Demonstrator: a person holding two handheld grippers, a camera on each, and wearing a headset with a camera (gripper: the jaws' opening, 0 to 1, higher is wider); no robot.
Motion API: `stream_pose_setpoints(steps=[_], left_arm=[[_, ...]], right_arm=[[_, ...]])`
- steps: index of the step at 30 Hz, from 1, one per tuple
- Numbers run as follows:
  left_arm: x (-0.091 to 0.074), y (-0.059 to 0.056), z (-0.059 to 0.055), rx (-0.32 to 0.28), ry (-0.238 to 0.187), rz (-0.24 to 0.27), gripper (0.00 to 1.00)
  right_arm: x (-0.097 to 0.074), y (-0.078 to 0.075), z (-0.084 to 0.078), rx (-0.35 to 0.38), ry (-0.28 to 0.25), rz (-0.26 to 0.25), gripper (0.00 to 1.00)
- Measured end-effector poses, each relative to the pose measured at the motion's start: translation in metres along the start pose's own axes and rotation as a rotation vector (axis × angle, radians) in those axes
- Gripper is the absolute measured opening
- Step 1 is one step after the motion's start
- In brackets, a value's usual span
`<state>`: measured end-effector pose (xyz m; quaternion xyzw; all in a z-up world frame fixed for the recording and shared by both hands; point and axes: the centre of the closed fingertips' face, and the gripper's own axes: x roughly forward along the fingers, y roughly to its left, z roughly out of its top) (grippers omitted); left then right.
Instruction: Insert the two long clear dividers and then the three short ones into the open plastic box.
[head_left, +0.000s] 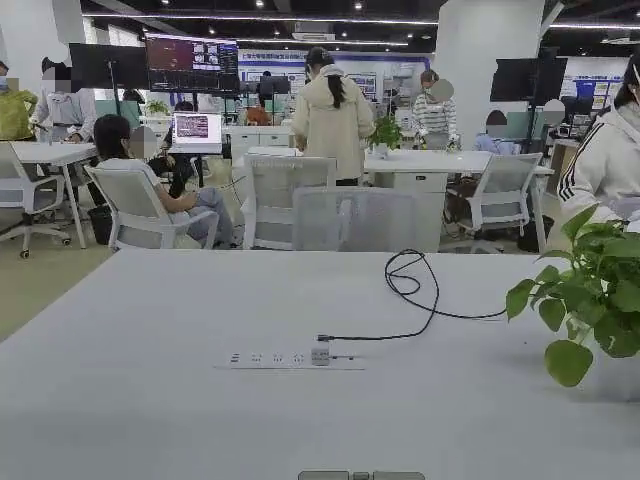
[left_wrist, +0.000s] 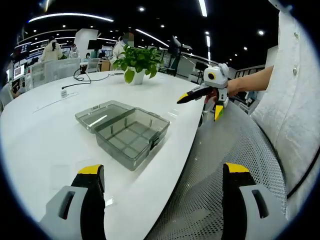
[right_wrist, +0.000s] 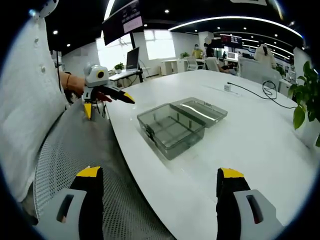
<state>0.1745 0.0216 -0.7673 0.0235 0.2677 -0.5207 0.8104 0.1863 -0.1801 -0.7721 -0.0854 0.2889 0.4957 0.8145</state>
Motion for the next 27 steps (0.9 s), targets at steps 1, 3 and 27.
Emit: stream_pose_setpoints(steps=[1, 3, 27], left_arm=[[0.0, 0.0008, -0.0003, 0.002, 0.002, 0.003, 1.0], [0.0001, 0.0028, -0.0006, -0.002, 0.0, 0.009, 1.0], [0.0012, 0.0055, -0.0016, -0.011, 0.003, 0.025, 1.0]], right_arm=[[0.0002, -0.0003, 0.0003, -0.001, 0.0, 0.0, 0.96], [0.001, -0.001, 0.0003, -0.002, 0.0, 0.002, 0.96], [0.0034, -0.0025, 0.0018, -0.002, -0.006, -0.002, 0.96]])
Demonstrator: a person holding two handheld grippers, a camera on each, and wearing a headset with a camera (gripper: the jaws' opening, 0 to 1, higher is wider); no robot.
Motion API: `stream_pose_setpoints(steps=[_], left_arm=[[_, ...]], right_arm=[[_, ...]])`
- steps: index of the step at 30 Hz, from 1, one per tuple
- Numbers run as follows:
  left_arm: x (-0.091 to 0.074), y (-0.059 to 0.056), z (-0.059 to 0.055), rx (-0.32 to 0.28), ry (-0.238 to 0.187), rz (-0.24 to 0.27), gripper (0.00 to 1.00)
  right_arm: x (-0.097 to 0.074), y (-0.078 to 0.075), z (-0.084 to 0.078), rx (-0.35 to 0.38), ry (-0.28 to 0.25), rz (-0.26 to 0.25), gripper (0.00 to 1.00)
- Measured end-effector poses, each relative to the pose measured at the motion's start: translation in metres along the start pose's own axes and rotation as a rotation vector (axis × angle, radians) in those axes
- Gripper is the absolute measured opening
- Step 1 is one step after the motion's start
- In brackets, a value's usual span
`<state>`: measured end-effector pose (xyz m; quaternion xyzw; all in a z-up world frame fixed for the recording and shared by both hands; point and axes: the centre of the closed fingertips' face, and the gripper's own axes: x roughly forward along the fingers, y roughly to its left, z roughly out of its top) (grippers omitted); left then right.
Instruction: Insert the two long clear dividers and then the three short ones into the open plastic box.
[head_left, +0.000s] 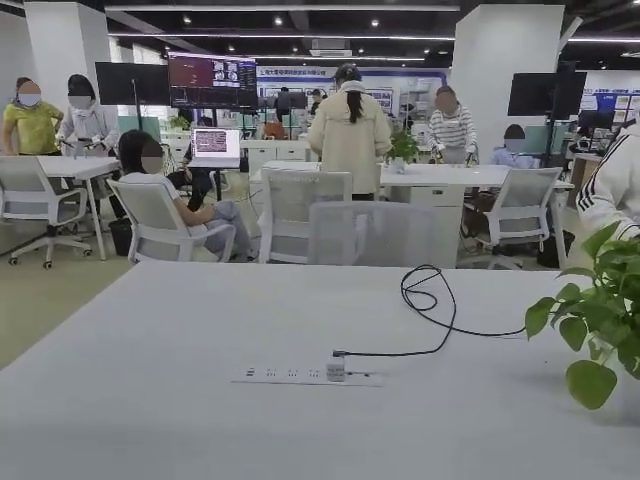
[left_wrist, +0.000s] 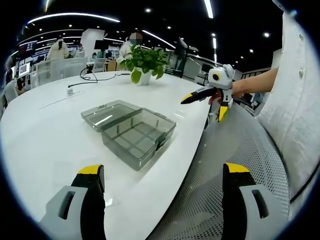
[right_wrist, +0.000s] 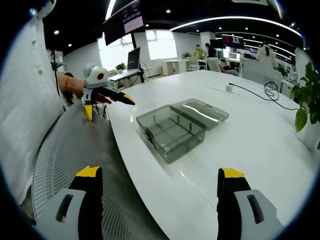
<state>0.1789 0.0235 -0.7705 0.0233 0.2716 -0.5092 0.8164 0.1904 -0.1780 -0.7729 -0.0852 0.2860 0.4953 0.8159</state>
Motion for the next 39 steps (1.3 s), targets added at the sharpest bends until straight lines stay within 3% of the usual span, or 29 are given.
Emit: stream_pose_setpoints(steps=[27, 32, 39], left_arm=[[0.003, 0.003, 0.001, -0.003, 0.014, -0.014, 1.0], [-0.002, 0.012, 0.002, -0.009, 0.013, 0.005, 1.0], [-0.014, 0.035, 0.002, -0.024, 0.017, 0.062, 1.0]], right_arm=[[0.001, -0.002, 0.0, 0.02, -0.009, -0.005, 0.95], [0.003, -0.002, 0.0, 0.023, -0.012, -0.004, 0.95], [0.004, 0.0, -0.001, 0.028, -0.016, -0.003, 0.94]])
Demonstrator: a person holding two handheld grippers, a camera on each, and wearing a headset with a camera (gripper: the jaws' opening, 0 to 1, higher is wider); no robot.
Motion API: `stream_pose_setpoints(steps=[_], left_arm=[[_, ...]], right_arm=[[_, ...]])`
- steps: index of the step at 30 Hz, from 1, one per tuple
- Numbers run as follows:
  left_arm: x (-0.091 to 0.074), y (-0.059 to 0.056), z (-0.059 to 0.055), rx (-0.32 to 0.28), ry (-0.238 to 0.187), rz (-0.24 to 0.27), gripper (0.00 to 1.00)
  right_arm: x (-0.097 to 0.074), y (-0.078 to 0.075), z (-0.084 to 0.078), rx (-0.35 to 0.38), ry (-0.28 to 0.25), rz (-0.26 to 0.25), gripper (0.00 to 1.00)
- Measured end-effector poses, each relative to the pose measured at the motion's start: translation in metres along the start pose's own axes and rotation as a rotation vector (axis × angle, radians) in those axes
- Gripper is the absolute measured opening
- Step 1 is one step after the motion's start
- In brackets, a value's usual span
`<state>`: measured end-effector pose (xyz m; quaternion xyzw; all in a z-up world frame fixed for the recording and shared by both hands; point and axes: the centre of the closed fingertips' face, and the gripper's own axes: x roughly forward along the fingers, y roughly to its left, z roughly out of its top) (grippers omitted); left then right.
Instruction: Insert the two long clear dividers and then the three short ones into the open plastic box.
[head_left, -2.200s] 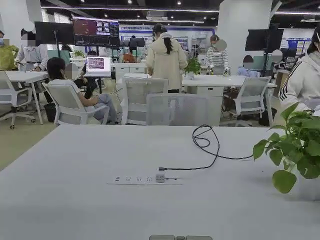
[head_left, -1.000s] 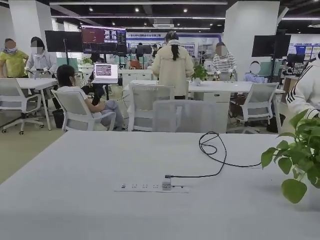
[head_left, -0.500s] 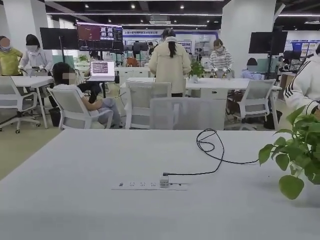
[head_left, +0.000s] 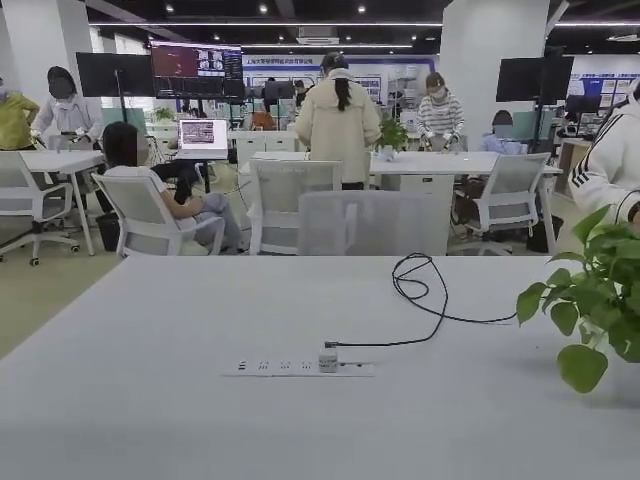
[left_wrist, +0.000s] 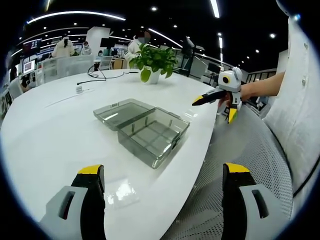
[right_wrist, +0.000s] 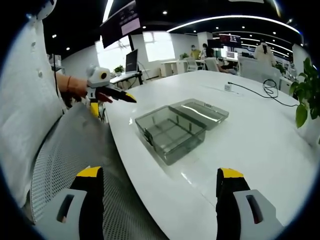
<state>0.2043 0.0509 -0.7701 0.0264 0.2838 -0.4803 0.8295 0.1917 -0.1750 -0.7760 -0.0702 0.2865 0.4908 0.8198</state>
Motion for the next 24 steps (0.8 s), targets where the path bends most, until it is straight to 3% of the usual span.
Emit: stream_pose_setpoints(steps=[14, 18, 20, 24], left_arm=[[-0.019, 0.05, -0.003, -0.042, 0.032, 0.13, 0.96], [-0.023, 0.065, -0.009, -0.073, 0.064, 0.169, 0.91], [-0.025, 0.069, -0.016, -0.142, 0.104, 0.181, 0.88], [-0.027, 0.085, -0.023, -0.14, 0.147, 0.217, 0.83]], right_arm=[[0.001, 0.001, 0.0, 0.014, -0.005, -0.003, 0.93], [0.001, 0.001, 0.0, 0.021, -0.011, -0.005, 0.93], [0.001, 0.001, 0.0, 0.024, -0.011, -0.005, 0.93], [0.002, 0.001, 0.0, 0.029, -0.011, -0.004, 0.93]])
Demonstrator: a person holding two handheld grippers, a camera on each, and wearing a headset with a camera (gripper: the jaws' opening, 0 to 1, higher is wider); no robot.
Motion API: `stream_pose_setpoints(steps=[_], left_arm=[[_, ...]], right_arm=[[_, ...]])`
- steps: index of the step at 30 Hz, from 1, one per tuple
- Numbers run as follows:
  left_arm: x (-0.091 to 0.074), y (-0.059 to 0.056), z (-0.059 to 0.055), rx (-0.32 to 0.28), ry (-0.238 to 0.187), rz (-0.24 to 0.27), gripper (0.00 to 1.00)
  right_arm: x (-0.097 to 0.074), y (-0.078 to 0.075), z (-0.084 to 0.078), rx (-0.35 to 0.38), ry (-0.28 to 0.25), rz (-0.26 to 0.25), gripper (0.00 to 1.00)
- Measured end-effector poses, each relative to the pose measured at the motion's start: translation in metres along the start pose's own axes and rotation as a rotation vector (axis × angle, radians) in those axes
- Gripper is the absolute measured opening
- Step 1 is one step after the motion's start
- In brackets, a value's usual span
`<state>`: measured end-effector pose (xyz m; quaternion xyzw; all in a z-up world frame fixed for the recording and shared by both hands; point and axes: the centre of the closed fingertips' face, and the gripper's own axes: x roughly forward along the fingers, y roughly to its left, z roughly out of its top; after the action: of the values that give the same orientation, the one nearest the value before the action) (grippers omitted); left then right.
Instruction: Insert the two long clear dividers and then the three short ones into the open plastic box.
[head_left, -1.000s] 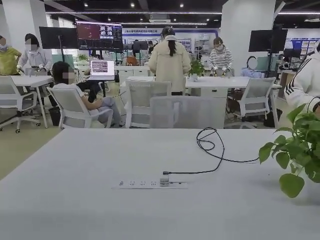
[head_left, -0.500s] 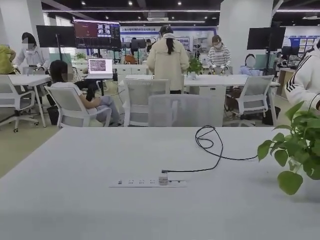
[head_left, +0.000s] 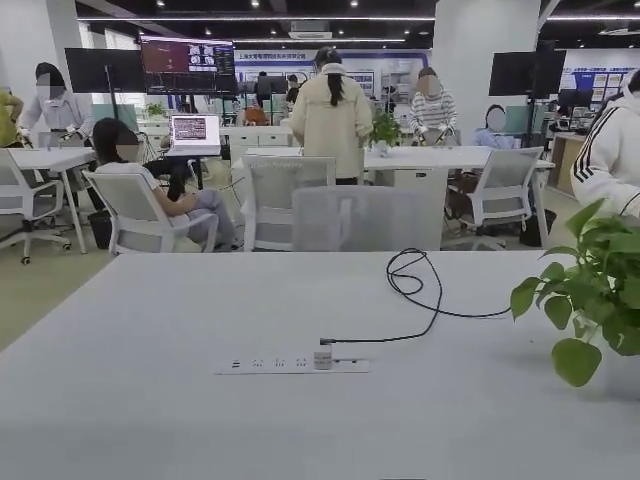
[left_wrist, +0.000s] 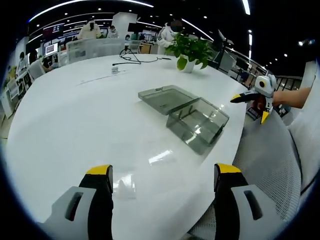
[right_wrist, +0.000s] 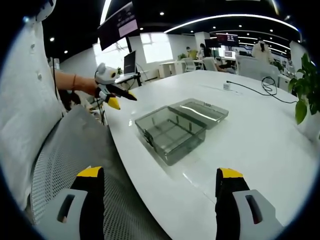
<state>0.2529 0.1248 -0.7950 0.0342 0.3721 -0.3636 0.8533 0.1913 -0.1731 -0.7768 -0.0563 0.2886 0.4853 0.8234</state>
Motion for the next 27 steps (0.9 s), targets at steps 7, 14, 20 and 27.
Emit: stream_pose_setpoints(steps=[7, 14, 20, 27], left_arm=[[0.001, 0.022, 0.001, -0.005, 0.045, 0.051, 0.76], [0.009, 0.038, -0.007, 0.003, 0.124, 0.089, 0.67], [0.015, 0.049, -0.017, -0.017, 0.201, 0.127, 0.59], [0.022, 0.056, -0.029, -0.005, 0.281, 0.151, 0.52]], right_arm=[[0.001, -0.001, 0.001, 0.009, -0.005, -0.003, 0.93], [0.001, -0.003, 0.001, 0.02, -0.008, -0.01, 0.92], [0.001, -0.004, 0.001, 0.028, -0.009, -0.019, 0.92], [0.002, -0.004, 0.001, 0.037, -0.013, -0.019, 0.92]])
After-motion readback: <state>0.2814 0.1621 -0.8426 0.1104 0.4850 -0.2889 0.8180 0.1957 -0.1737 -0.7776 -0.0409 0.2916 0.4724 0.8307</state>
